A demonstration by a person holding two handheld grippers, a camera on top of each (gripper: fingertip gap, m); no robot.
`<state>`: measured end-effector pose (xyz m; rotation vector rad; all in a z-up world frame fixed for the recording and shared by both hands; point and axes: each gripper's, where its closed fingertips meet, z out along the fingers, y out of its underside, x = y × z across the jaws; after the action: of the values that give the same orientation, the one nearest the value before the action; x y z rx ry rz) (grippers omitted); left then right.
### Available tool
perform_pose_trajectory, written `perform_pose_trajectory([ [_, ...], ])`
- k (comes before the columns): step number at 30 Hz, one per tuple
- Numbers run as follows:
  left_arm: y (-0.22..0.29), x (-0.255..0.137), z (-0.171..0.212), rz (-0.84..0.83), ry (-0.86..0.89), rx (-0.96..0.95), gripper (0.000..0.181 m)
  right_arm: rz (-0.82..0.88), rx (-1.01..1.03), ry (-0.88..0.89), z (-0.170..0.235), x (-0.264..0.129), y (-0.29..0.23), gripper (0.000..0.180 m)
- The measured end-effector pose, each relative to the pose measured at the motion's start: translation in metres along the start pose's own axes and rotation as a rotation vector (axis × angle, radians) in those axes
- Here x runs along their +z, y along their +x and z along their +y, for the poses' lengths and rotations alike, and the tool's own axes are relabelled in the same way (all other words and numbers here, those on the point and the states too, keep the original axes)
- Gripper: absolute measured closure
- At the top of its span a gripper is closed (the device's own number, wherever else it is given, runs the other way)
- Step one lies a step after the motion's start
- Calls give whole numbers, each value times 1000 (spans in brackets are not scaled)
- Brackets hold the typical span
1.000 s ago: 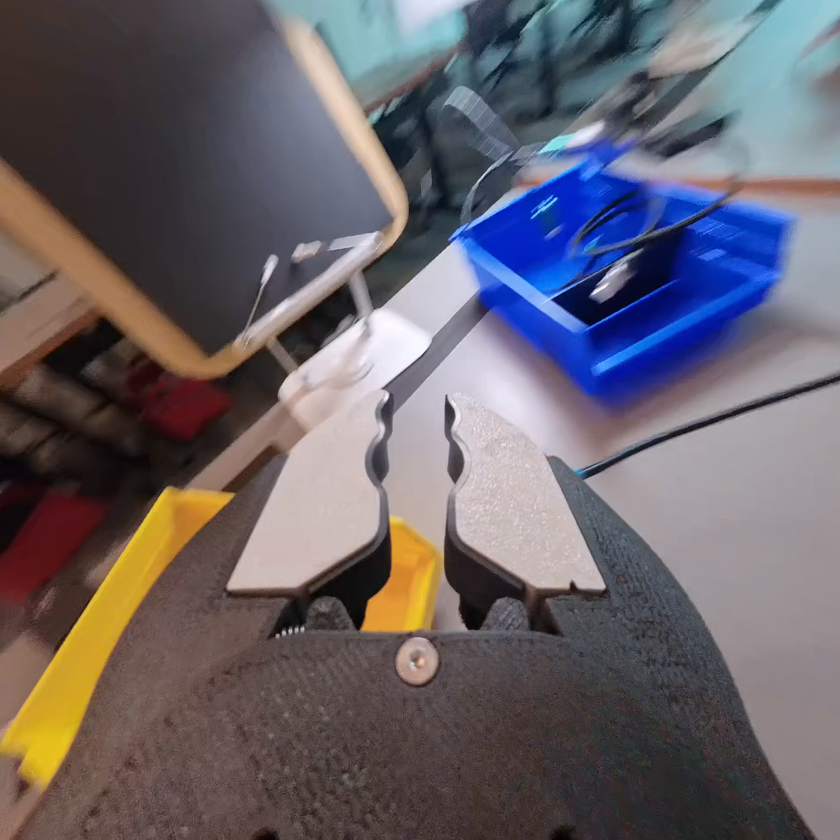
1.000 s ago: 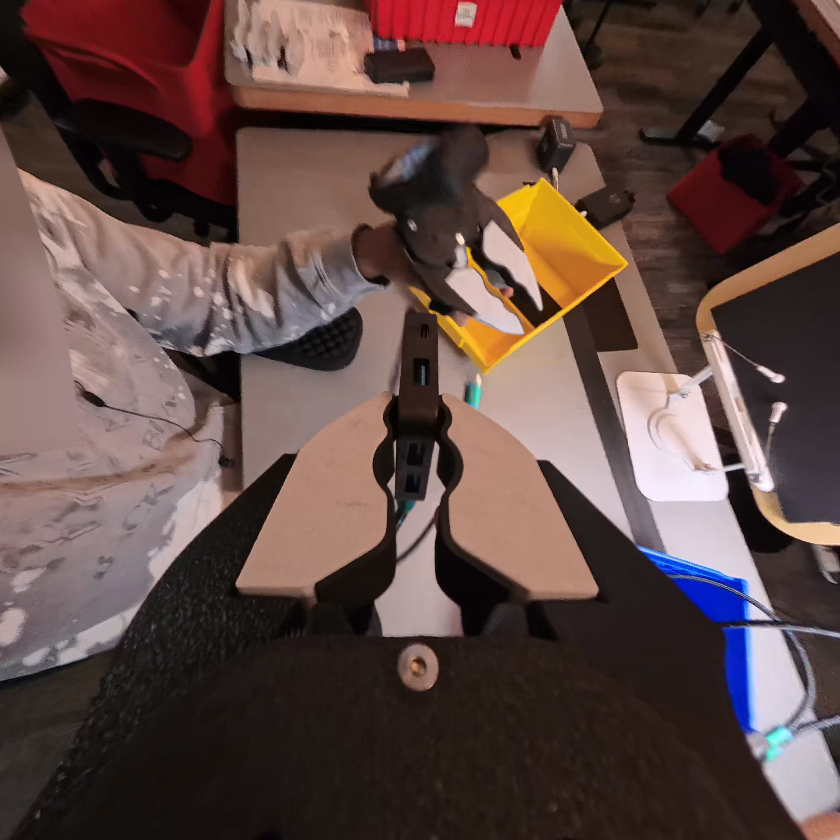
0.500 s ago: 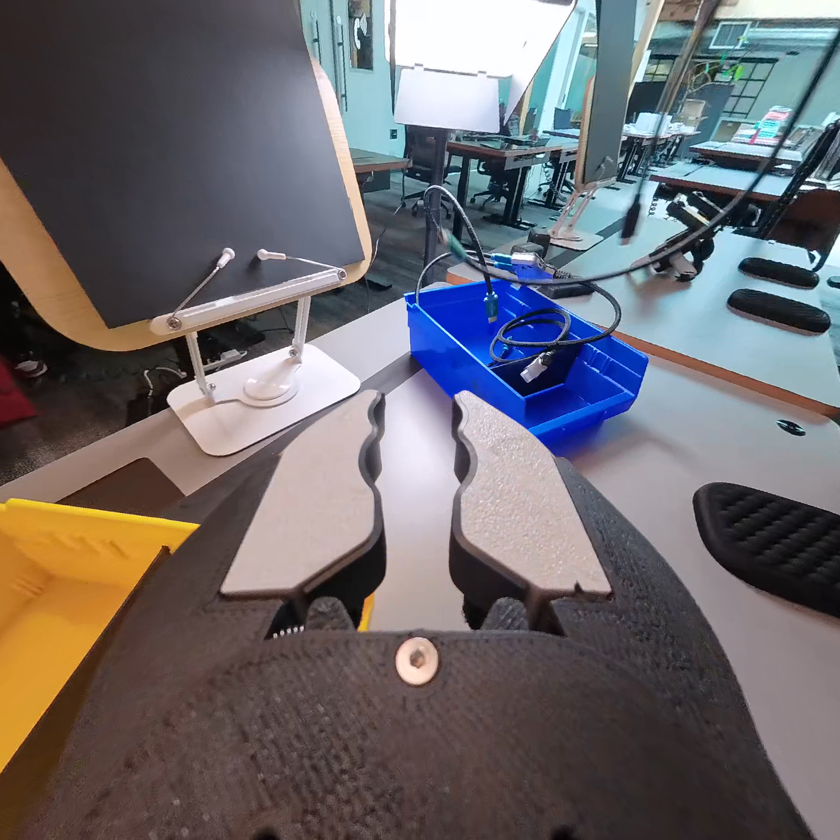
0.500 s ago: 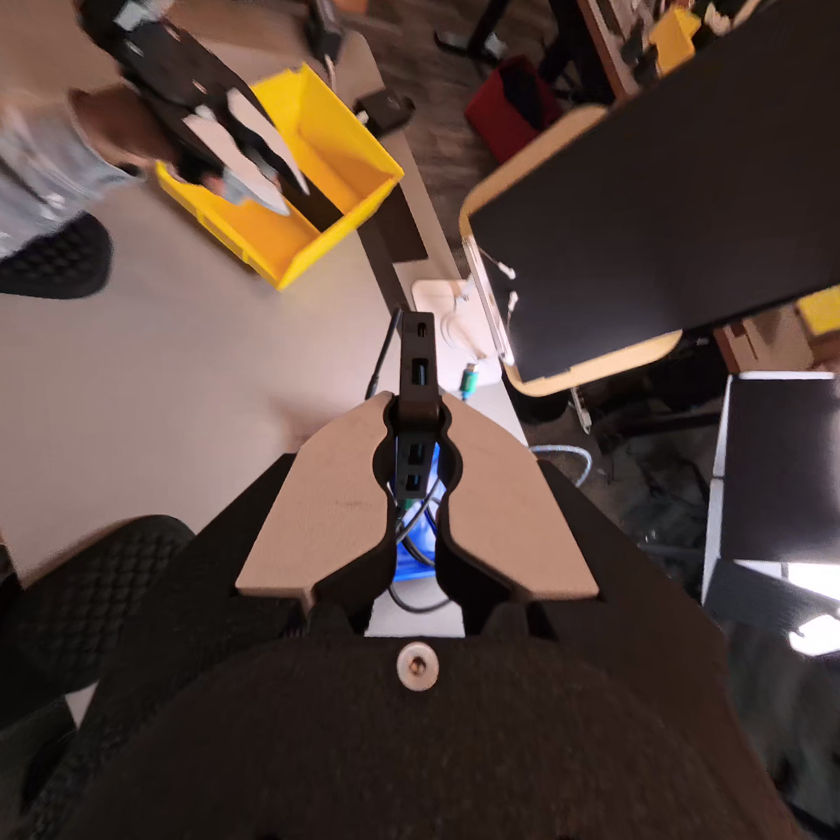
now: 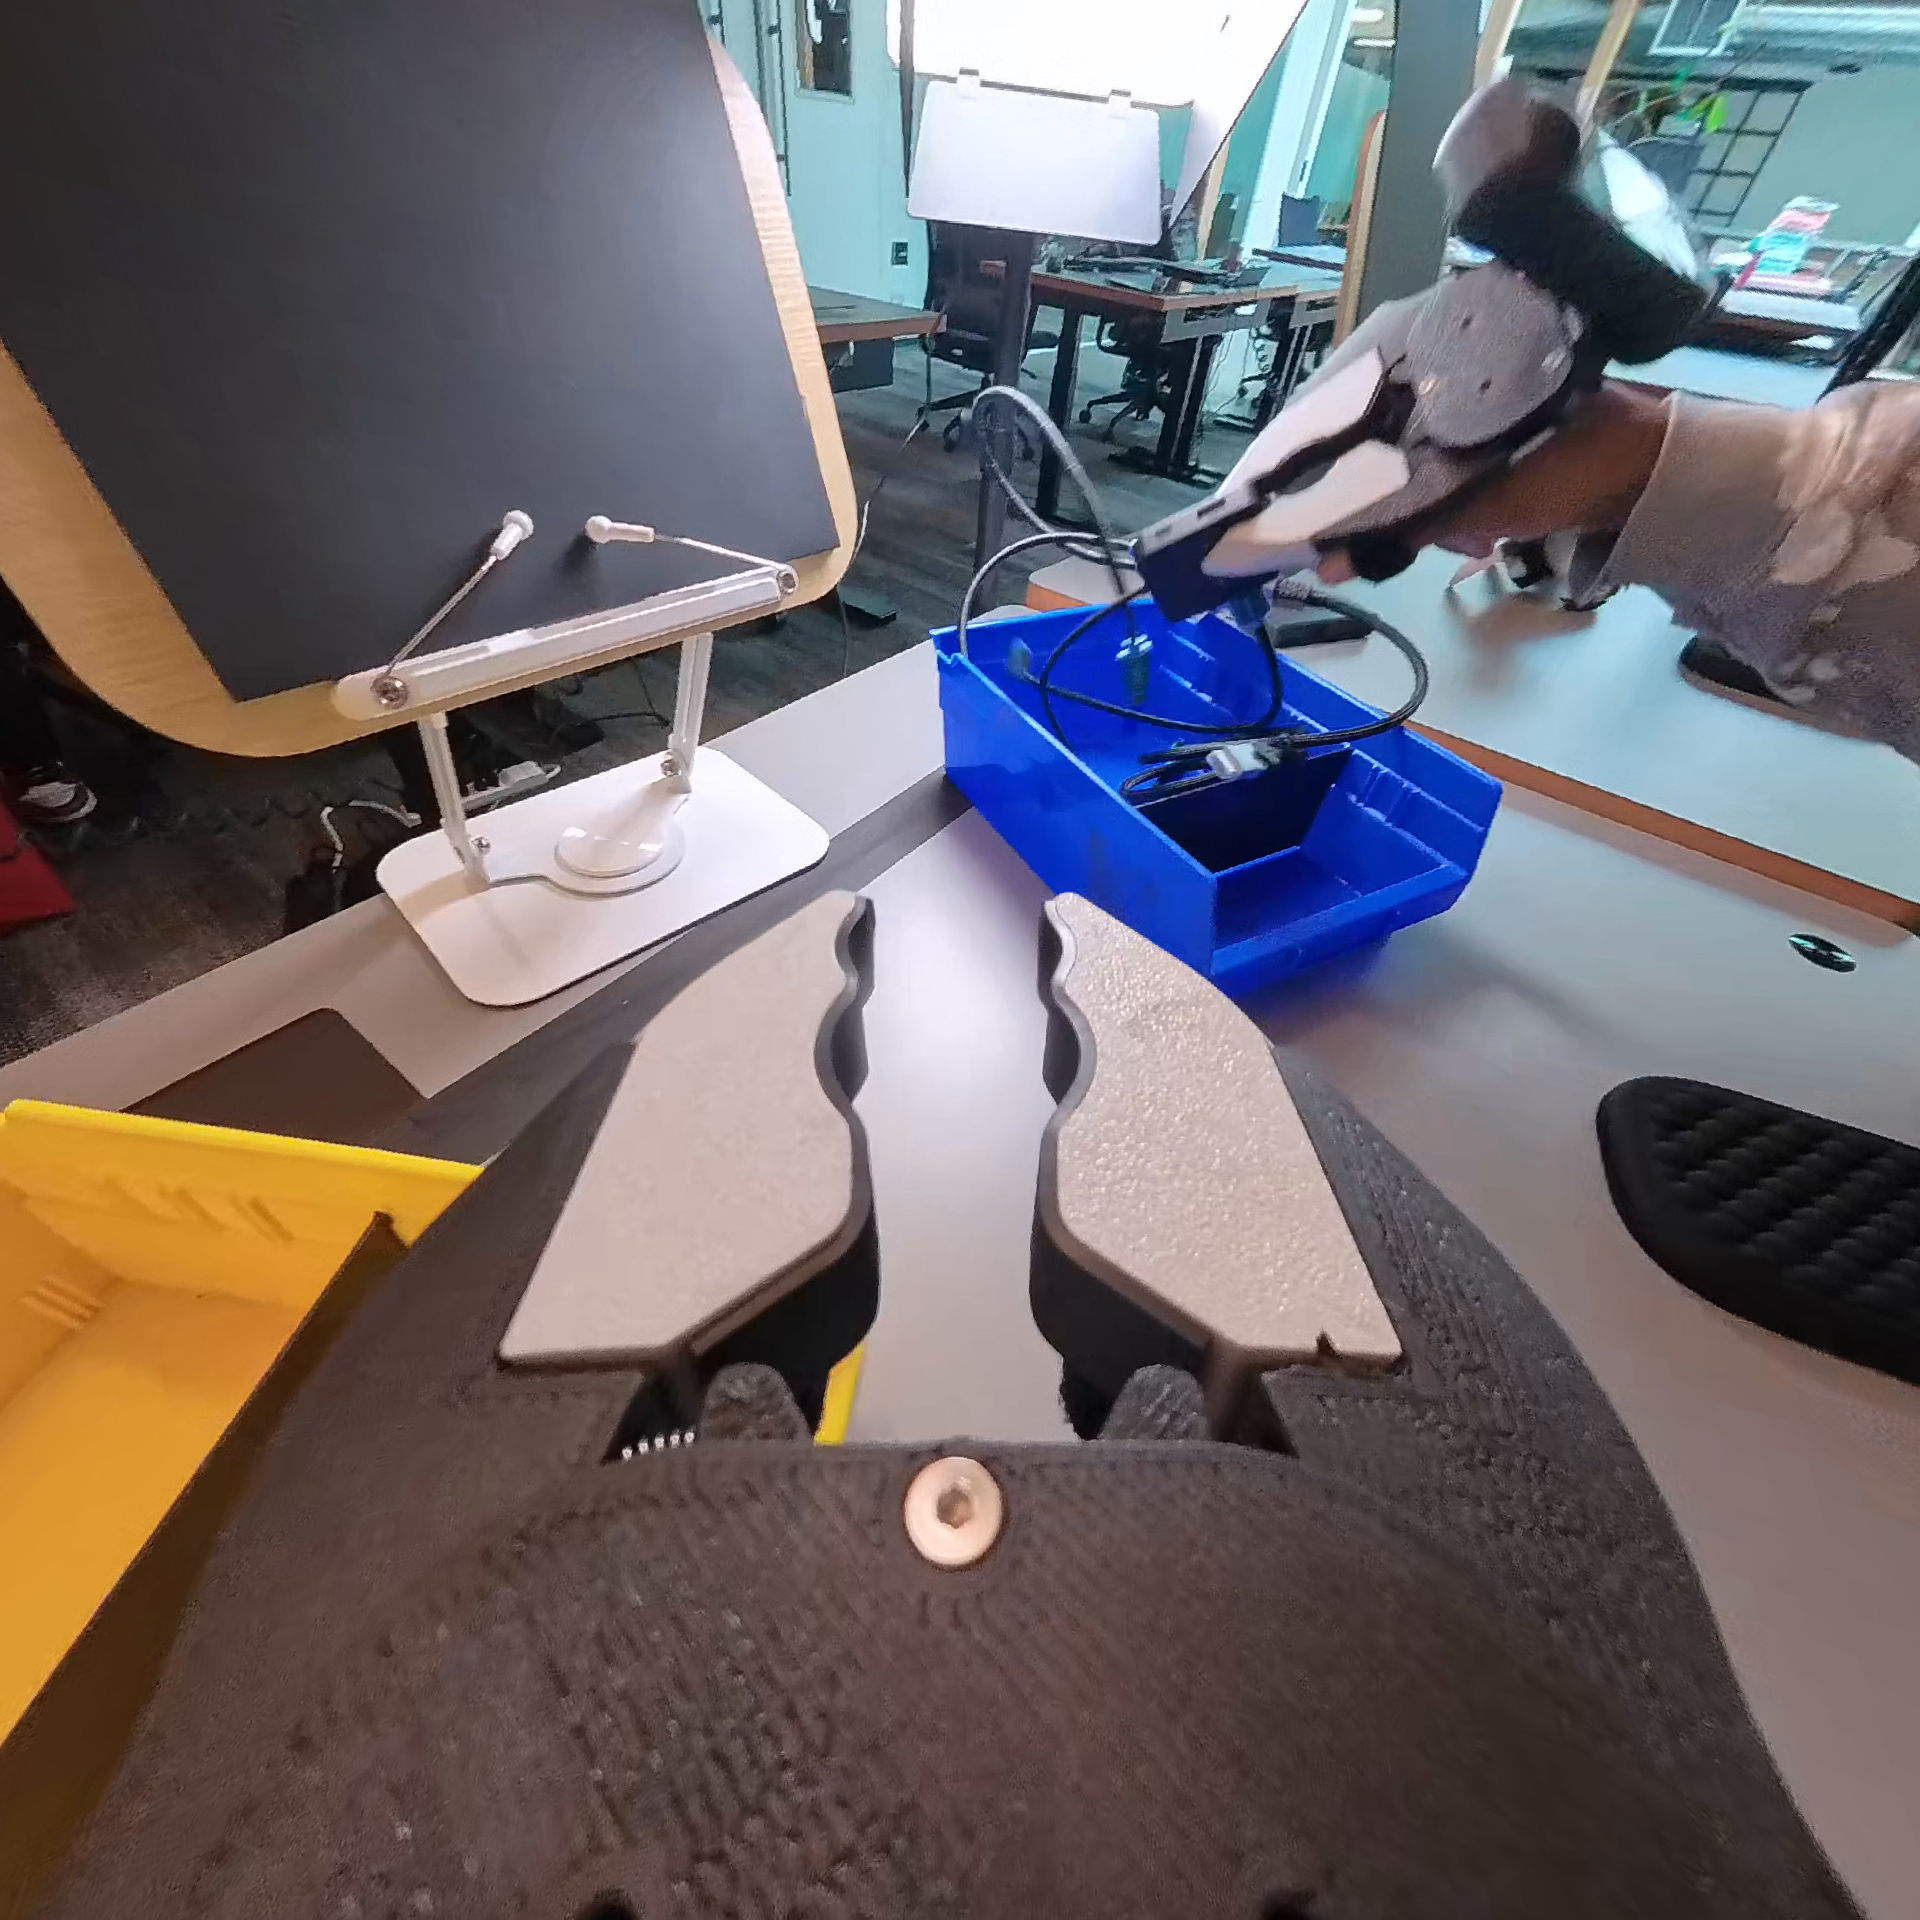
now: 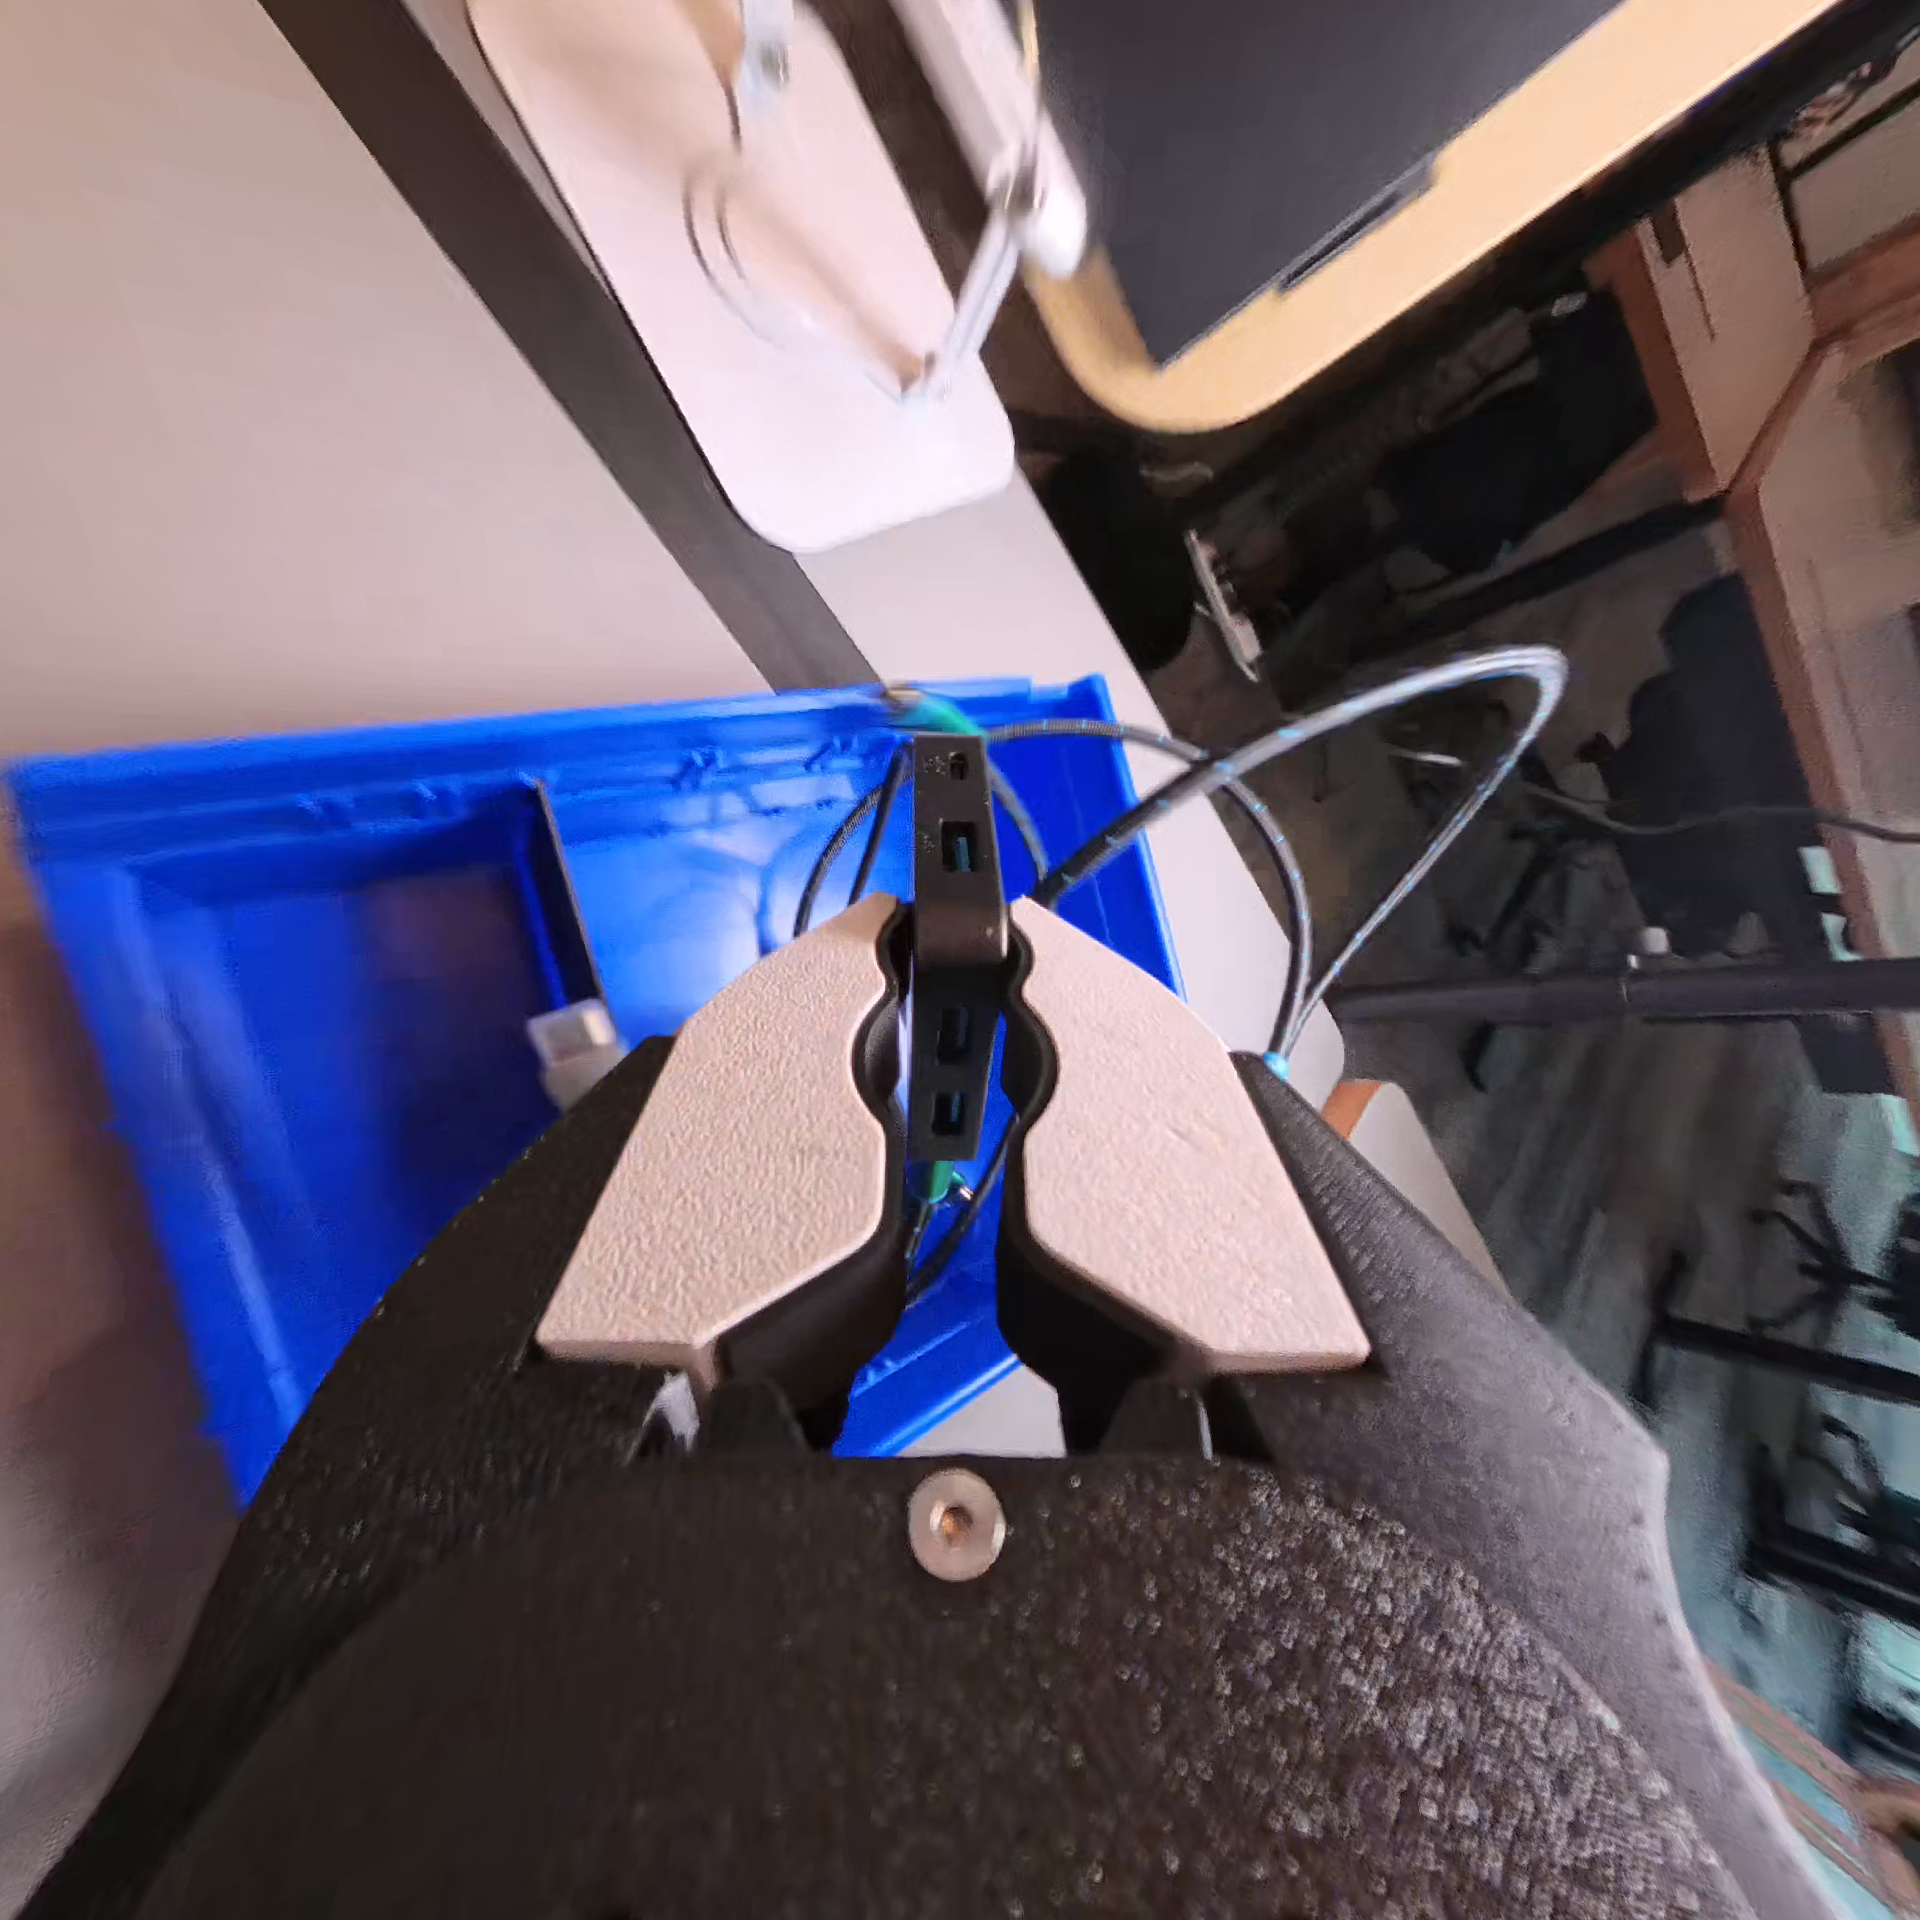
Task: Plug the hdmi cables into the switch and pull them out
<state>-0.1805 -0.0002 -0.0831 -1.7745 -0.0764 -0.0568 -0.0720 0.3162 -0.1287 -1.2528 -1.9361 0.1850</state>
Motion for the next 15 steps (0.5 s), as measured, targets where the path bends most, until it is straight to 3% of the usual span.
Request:
perform_pose_trajectory([
  [5,-21,0,17,-60,-64,-6,149,-46,-111,-129,13,46,-41,165],
  [7,-33,-1,26,-94,-99,-10,148,-76,-104,-153,11,47,-52,153],
  [12,-49,-9,38,-129,-156,-25,142,-126,28,131,-29,-12,-72,140],
  [15,-46,-14,44,-105,-198,-23,143,-201,86,215,-22,-50,-104,138],
])
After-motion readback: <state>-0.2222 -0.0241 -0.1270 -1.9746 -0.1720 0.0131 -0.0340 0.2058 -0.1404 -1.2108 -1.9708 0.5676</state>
